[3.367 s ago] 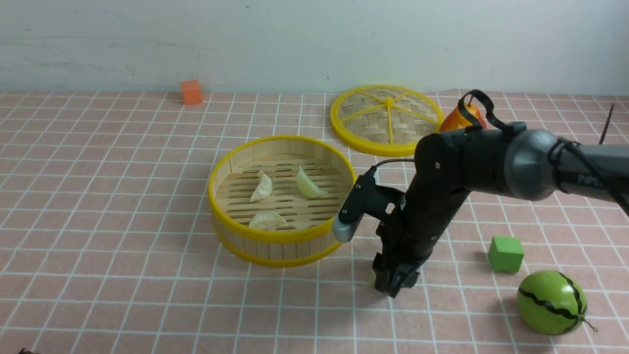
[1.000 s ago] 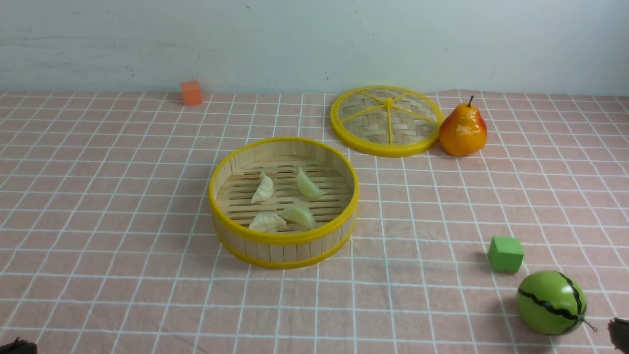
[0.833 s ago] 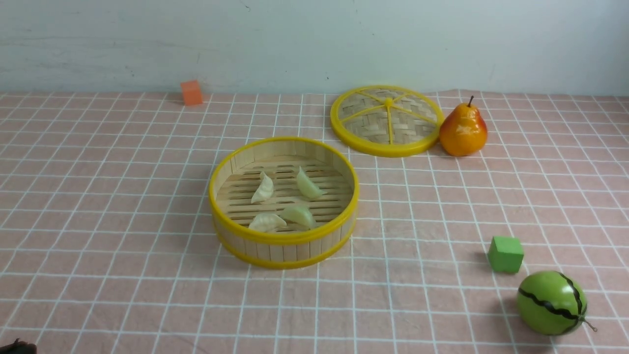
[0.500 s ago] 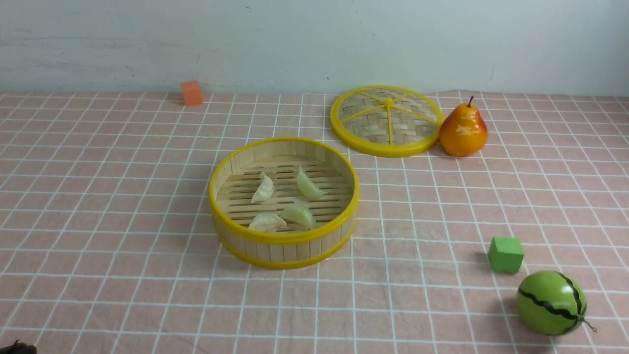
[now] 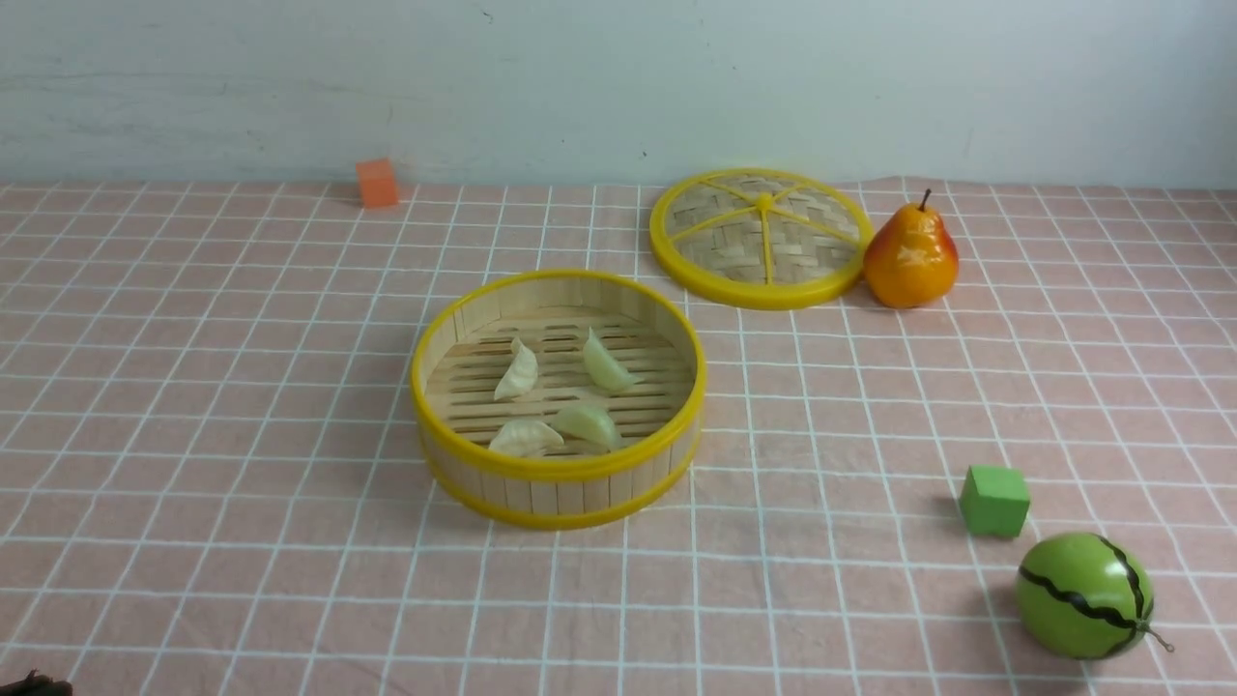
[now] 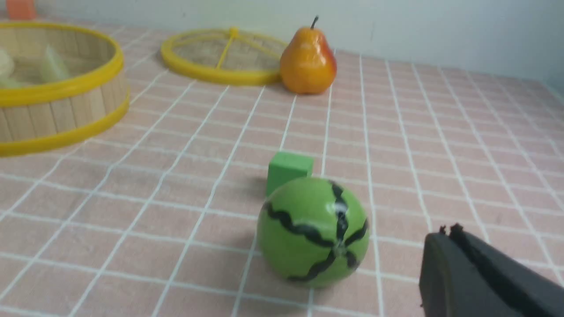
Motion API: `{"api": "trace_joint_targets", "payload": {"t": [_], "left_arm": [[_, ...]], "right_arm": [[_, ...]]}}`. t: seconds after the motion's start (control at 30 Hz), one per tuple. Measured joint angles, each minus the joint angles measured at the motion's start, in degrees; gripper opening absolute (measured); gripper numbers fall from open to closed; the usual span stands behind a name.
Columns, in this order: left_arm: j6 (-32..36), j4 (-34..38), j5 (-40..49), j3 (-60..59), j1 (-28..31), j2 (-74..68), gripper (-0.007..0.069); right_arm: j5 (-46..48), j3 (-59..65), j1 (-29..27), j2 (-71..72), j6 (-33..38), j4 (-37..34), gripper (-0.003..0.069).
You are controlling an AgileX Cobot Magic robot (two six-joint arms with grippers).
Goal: Put the dumplings into the steamer on the table with the pink tablecloth.
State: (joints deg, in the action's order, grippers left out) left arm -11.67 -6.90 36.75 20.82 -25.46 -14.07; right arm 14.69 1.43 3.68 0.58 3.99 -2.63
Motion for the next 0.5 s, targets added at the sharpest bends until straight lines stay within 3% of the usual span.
{"api": "trace_joint_targets", "payload": {"t": [0.17,0.5], "left_arm": [[0.0,0.0,0.05,0.0,0.0,0.0,0.0034],[0.0,0.0,0.07,0.0,0.0,0.0,0.0037]], "right_arm": [[5.75,-0.13,-0.05,0.0,0.14,-2.29,-0.0018],[7.33,-0.51,-0.05,0.0,-0.58,-2.62,-0.0011]]}}
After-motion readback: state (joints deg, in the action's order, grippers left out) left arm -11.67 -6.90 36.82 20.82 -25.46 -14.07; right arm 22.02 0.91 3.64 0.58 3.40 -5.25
